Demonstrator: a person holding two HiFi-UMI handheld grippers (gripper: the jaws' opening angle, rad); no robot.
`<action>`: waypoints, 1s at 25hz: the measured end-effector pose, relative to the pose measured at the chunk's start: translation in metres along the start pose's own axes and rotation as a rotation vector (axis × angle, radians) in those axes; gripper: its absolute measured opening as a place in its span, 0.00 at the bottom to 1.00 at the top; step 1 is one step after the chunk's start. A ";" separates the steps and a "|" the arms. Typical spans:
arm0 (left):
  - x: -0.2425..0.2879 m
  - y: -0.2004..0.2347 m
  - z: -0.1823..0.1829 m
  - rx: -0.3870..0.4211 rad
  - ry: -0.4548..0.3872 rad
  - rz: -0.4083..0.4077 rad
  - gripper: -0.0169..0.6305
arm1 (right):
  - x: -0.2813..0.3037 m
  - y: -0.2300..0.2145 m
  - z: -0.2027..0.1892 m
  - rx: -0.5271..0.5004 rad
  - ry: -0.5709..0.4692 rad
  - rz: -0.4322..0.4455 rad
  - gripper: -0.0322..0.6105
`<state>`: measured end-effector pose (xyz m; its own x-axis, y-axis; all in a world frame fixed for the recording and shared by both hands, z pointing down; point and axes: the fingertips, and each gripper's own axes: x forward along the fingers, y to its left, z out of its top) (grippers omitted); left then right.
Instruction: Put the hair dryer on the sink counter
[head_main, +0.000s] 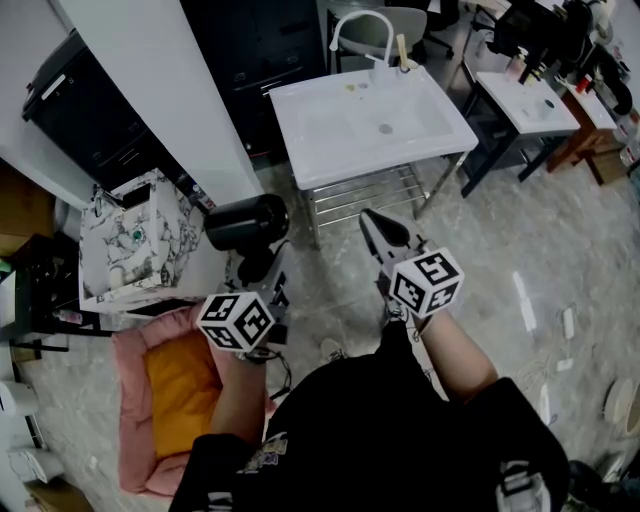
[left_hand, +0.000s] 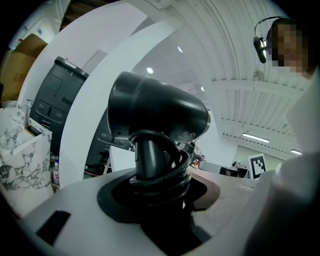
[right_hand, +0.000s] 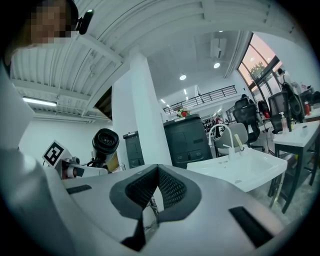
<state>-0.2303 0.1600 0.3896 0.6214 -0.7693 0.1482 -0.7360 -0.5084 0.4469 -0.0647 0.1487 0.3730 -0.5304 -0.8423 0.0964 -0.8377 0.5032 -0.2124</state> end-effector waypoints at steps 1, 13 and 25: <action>0.001 0.000 0.000 0.001 -0.003 0.004 0.35 | 0.001 -0.002 0.001 0.001 -0.002 0.003 0.05; 0.056 -0.010 0.006 -0.008 -0.016 0.067 0.35 | 0.017 -0.072 0.020 0.020 -0.002 0.042 0.05; 0.186 -0.041 0.002 -0.023 -0.029 0.140 0.35 | 0.051 -0.209 0.046 0.033 0.009 0.121 0.05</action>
<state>-0.0851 0.0363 0.3968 0.5046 -0.8433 0.1851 -0.8086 -0.3865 0.4435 0.0895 -0.0085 0.3778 -0.6289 -0.7736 0.0771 -0.7626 0.5946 -0.2548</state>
